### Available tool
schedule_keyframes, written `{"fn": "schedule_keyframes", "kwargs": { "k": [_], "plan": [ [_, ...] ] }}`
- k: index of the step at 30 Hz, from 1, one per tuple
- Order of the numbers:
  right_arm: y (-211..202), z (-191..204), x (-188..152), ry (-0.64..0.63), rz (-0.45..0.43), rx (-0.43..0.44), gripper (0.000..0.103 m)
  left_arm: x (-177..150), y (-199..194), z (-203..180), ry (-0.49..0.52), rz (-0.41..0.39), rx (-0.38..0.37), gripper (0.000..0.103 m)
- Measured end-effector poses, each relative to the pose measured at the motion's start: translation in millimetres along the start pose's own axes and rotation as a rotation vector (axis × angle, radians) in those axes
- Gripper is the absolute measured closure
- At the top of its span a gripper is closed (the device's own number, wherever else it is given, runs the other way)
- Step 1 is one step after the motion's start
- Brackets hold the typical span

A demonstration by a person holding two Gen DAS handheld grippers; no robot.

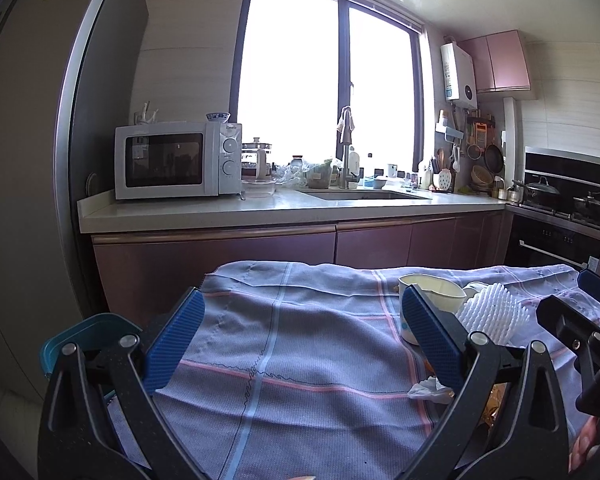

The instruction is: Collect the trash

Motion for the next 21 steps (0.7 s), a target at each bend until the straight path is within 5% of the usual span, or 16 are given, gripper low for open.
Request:
{"fn": "schedule_keyframes", "kwargs": {
  "k": [21],
  "plan": [
    [1.2, -3.5, -0.3, 0.006, 0.018, -0.012, 0.007, -7.3, 9.3, -3.2, -0.006, 0.032, -0.012, 0.006]
  ]
}}
Point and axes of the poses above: each gripper's, at about its wrist camera, not at the fingertips, and y roughly the way its jaws point, z to its left, x to its top, the point moved 5 cm from there along y, roughly the way its jaws point, and after that the axes turned 6 degrees about z, right-handed, at the moved point
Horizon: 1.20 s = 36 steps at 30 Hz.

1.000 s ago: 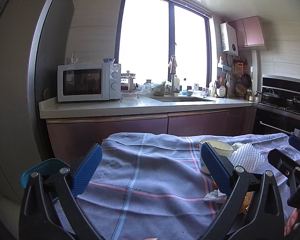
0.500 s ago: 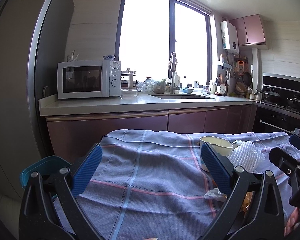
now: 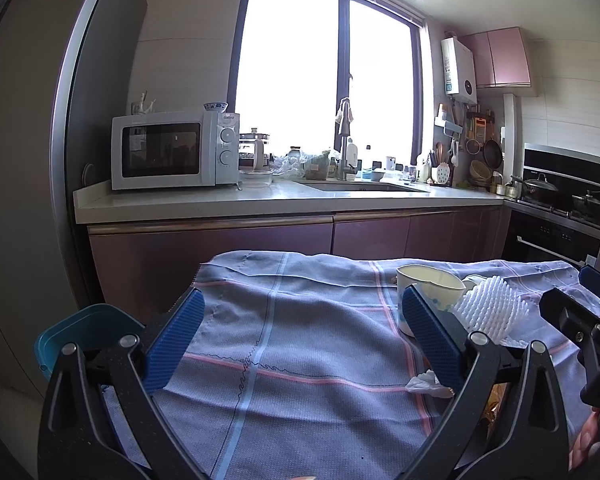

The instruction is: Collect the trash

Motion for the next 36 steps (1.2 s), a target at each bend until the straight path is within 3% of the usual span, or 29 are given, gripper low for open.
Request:
{"fn": "schedule_keyframes", "kwargs": {
  "k": [17, 24, 28, 36],
  "plan": [
    [3, -16, -4, 0.024, 0.03, 0.001, 0.007, -5, 7, -18, 0.031, 0.038, -0.048, 0.006],
    [16, -42, -14, 0.088, 0.11, -0.011, 0.007, -15, 19, -42, 0.077, 0.104, -0.145, 0.006],
    [25, -57, -25, 0.128, 0.163, -0.003, 0.007, -23, 27, -59, 0.11, 0.145, -0.236, 0.006],
    [36, -76, -53, 0.201, 0.294, 0.06, 0.007, -44, 33, -98, 0.206, 0.219, -0.395, 0.006]
  ]
}}
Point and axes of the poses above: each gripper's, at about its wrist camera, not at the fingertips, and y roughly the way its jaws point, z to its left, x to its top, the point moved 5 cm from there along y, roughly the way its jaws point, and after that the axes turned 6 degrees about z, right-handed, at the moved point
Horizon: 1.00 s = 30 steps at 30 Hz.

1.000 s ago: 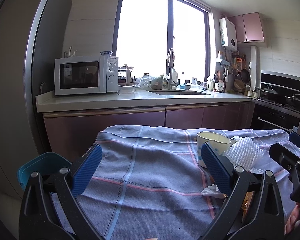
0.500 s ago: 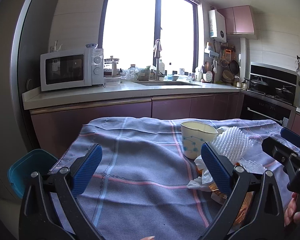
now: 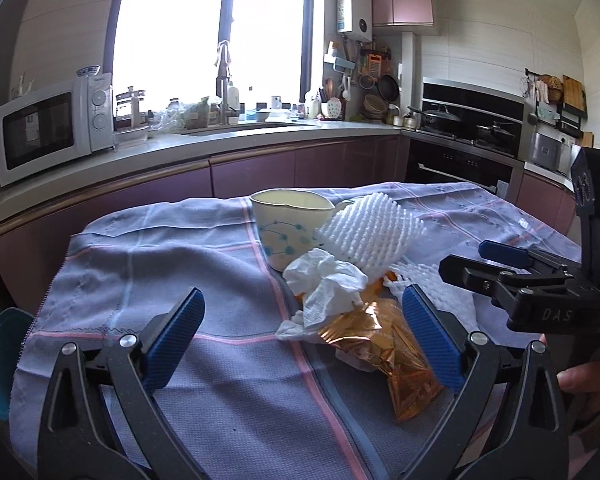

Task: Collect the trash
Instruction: 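Grasp the white foam net with the right tool while the left grasps the gold wrapper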

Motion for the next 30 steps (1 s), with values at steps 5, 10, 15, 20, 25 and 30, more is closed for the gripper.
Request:
{"fn": "schedule_keyframes", "kwargs": {
  "k": [5, 10, 15, 20, 25, 30],
  "plan": [
    [0, -13, -18, 0.043, 0.06, 0.029, 0.014, -15, 17, -20, 0.033, 0.095, -0.119, 0.006],
    [1, -12, -32, 0.061, 0.113, 0.073, 0.021, -30, 38, -30, 0.016, 0.182, -0.199, 0.02],
    [8, 0, -35, 0.058, 0.145, 0.118, 0.027, -42, 52, -39, 0.016, 0.261, -0.259, 0.048],
    [15, 3, -38, 0.068, 0.177, 0.147, 0.048, -45, 52, -47, 0.005, 0.272, -0.319, 0.075],
    [15, 7, -38, 0.07, 0.2, 0.214, 0.085, -46, 41, -41, -0.016, 0.274, -0.357, 0.09],
    [6, 15, -36, 0.054, 0.183, 0.237, 0.091, -43, 26, -34, -0.024, 0.248, -0.381, 0.095]
  ]
}}
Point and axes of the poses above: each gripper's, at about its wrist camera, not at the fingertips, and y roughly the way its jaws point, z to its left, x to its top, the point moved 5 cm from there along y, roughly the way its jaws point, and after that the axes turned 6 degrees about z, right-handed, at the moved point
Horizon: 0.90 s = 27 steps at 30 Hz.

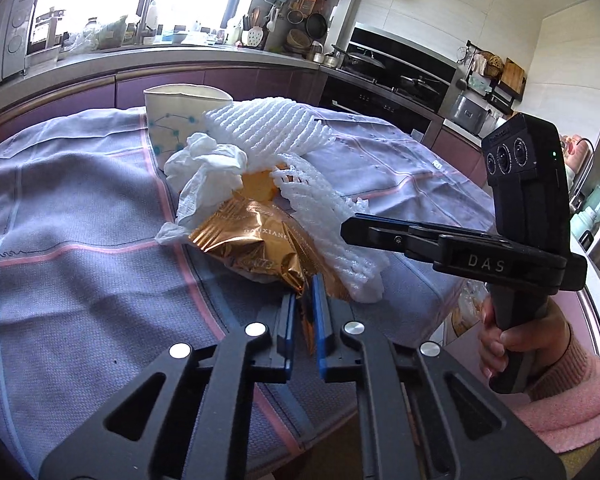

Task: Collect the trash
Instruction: 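Grasp the white foam net with the right tool while the left grasps the gold wrapper, then carry both items to the teal bin and open both tools to drop them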

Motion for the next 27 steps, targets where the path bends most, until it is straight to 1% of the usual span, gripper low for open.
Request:
{"fn": "schedule_keyframes", "kwargs": {
  "k": [2, 6, 10, 13, 15, 17, 19, 22, 24, 27],
  "plan": [
    [-5, 4, 1, -0.01, -0.01, 0.003, 0.092, -1, -9, 1, 0.003, -0.012, 0.001, 0.097],
    [-14, 11, 4, -0.027, -0.03, 0.004, 0.093, -2, -28, 6, -0.01, -0.042, -0.006, 0.097],
    [-26, 23, 10, -0.053, -0.058, 0.025, 0.093, -4, -51, 12, -0.022, -0.083, -0.009, 0.097],
    [-33, 40, 20, -0.09, -0.077, 0.057, 0.093, -8, -77, 19, -0.027, -0.127, 0.0, 0.097],
    [-33, 56, 27, -0.123, -0.087, 0.095, 0.093, -11, -98, 27, -0.04, -0.167, 0.011, 0.097],
    [-29, 77, 35, -0.167, -0.09, 0.138, 0.093, -14, -121, 38, -0.058, -0.216, 0.052, 0.097],
    [-19, 98, 41, -0.217, -0.083, 0.181, 0.093, -17, -145, 53, -0.079, -0.256, 0.124, 0.097],
    [0, 133, 49, -0.289, -0.06, 0.243, 0.093, -22, -182, 86, -0.139, -0.304, 0.233, 0.097],
    [16, 154, 54, -0.327, -0.038, 0.291, 0.093, -26, -206, 111, -0.185, -0.32, 0.314, 0.097],
    [42, 187, 62, -0.376, 0.003, 0.353, 0.093, -33, -236, 153, -0.261, -0.324, 0.433, 0.097]
  ]
}}
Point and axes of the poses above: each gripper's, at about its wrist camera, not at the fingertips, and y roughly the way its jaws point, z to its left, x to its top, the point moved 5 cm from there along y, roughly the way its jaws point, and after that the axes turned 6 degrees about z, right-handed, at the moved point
